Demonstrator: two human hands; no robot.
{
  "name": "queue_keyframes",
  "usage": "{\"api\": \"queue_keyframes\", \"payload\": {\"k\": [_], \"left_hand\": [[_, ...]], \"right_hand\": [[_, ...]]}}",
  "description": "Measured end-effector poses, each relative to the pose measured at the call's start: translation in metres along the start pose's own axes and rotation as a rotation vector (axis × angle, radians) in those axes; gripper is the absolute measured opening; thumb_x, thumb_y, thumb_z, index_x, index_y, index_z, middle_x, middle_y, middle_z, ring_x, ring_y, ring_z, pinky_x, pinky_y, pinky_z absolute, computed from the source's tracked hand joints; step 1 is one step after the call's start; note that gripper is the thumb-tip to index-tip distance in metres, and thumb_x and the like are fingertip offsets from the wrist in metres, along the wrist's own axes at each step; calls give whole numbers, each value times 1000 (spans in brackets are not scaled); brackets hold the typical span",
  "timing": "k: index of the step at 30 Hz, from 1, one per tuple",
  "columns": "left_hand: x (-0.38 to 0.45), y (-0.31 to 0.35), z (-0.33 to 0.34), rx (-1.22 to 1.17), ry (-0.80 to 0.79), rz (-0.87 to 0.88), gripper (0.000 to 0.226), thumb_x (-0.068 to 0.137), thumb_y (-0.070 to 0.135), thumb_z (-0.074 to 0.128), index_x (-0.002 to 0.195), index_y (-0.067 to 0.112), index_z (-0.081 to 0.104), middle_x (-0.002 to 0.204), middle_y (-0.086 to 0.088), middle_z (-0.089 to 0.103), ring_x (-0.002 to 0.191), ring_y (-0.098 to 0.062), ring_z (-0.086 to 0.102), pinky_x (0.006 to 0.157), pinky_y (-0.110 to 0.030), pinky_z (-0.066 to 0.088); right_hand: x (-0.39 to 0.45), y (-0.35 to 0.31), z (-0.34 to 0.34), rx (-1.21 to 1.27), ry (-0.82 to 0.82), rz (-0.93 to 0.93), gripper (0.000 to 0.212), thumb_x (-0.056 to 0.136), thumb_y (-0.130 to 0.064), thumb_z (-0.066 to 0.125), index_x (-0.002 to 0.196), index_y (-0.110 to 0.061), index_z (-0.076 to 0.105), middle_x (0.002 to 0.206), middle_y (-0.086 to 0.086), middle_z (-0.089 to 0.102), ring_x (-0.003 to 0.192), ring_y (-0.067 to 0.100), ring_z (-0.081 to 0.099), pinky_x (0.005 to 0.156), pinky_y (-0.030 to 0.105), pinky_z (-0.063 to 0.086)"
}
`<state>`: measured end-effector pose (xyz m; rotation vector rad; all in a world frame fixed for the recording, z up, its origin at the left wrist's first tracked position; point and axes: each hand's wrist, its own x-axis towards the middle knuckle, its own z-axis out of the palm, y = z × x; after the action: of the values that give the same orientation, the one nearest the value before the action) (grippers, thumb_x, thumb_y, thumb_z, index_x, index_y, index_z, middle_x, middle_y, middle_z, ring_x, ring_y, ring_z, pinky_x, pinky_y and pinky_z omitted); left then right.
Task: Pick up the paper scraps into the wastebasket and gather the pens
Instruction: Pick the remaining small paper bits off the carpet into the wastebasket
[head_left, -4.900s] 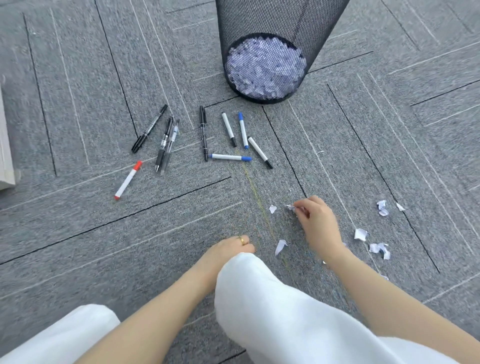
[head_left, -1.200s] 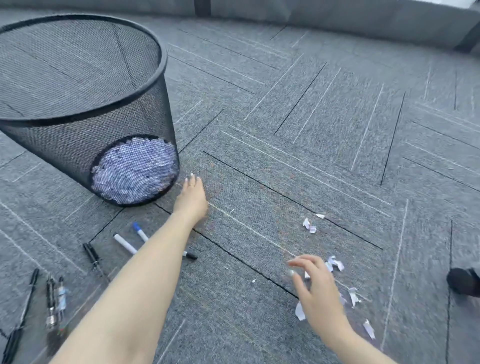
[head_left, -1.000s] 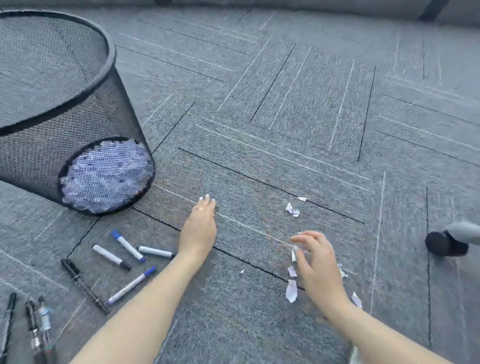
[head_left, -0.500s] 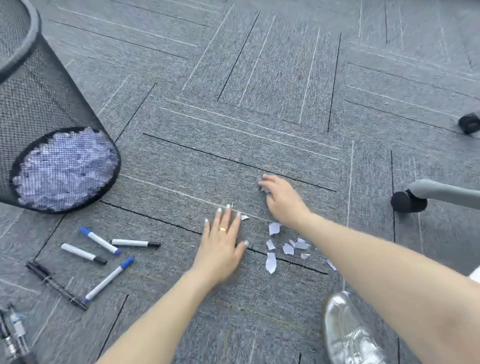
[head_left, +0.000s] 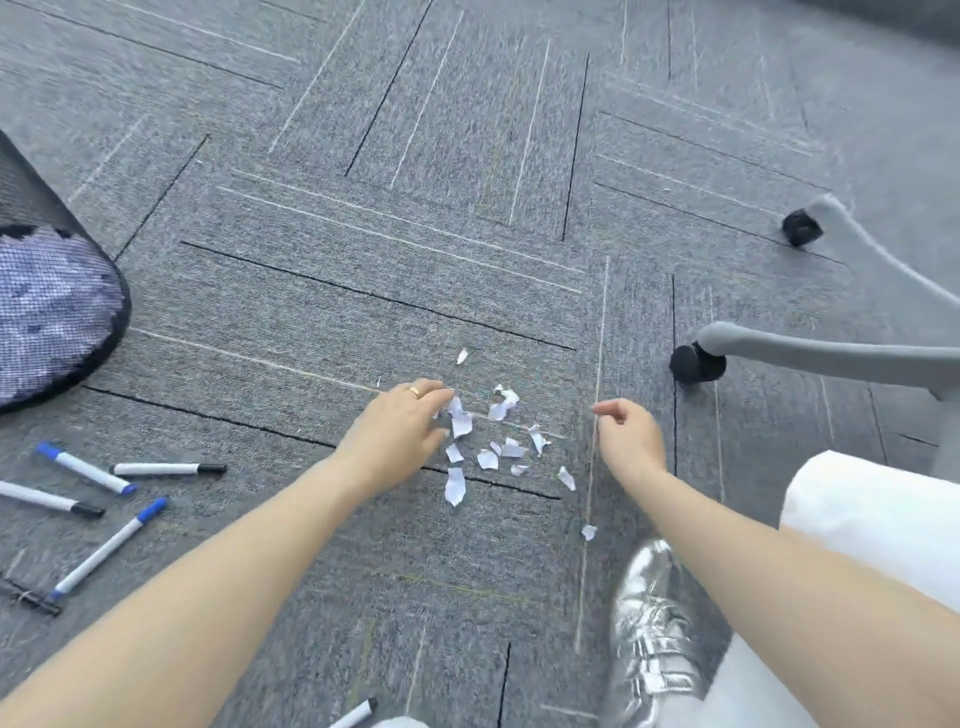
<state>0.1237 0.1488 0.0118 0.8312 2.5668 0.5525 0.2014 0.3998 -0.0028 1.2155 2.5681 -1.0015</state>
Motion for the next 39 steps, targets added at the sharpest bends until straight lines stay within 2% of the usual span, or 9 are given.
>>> {"api": "queue_keyframes", "payload": {"k": [5, 9, 13, 19, 23, 26, 30, 35, 39], "left_hand": [[-2, 8, 42, 91, -164, -38, 84, 89, 55, 45, 148, 26, -8, 156, -2, -13, 144, -22, -7, 117, -43, -1], [-17, 13, 66, 197, -183, -14, 87, 86, 65, 33, 146, 24, -14, 155, -5, -19, 143, -24, -16, 114, -46, -9], [-27, 5, 78, 294, -49, 59, 84, 84, 71, 8, 146, 17, 21, 153, -11, 23, 141, -31, 21, 114, -46, 10], [-26, -1, 85, 364, 122, 229, 62, 81, 54, 35, 119, 12, 59, 121, -7, 59, 102, -24, 45, 84, -36, 35], [-21, 2, 84, 284, 204, 366, 28, 86, 30, 51, 108, 12, 54, 107, -6, 54, 76, -20, 55, 63, -31, 51], [-14, 4, 77, 268, 123, 425, 35, 68, 14, 77, 96, 12, 55, 89, -4, 57, 60, -16, 53, 50, -26, 46], [-9, 21, 60, 304, -38, 314, 26, 77, -4, 59, 98, 9, 50, 88, -6, 51, 62, -22, 53, 45, -30, 38], [-15, 32, 61, 278, -78, 240, 19, 91, 0, 36, 107, 7, 44, 100, -9, 51, 63, -30, 58, 37, -25, 13], [-17, 44, 72, 300, -92, 232, 33, 99, 37, 35, 113, 9, 43, 103, -6, 55, 75, -26, 64, 42, -26, 29]], "right_hand": [[-50, 23, -8, -225, 45, -105, 28, 86, -38, 54, 107, -20, 50, 105, -3, 51, 91, 14, 51, 83, 36, 45], [-96, 35, 7, -580, 5, -179, 45, 83, -48, 47, 120, -23, 41, 113, -9, 48, 107, 14, 47, 98, 37, 25], [-98, 39, 9, -724, -74, -247, 39, 82, -40, 47, 118, -25, 42, 110, -9, 49, 104, 13, 50, 98, 36, 25], [-93, 37, 3, -581, -150, -292, 15, 90, -20, 49, 105, -22, 52, 101, -7, 59, 93, 16, 54, 85, 30, 38], [-90, 41, -2, -466, -237, -222, 13, 92, -13, 48, 101, -19, 56, 98, -4, 59, 87, 16, 56, 76, 32, 48], [-85, 32, -3, -239, -225, -217, 13, 90, -10, 54, 98, -20, 57, 100, -5, 57, 84, 8, 54, 75, 21, 45], [-70, 5, 0, 63, -125, -201, 28, 88, -10, 57, 114, -20, 54, 109, -11, 47, 81, -2, 53, 65, 8, 40], [-68, 16, 18, -4, -84, -198, 24, 90, -11, 55, 113, -14, 60, 102, -7, 54, 87, 6, 55, 81, 18, 45], [-68, 19, 22, -16, -34, -195, 14, 88, -11, 57, 97, -15, 66, 92, -3, 63, 81, 9, 57, 74, 18, 45]]}}
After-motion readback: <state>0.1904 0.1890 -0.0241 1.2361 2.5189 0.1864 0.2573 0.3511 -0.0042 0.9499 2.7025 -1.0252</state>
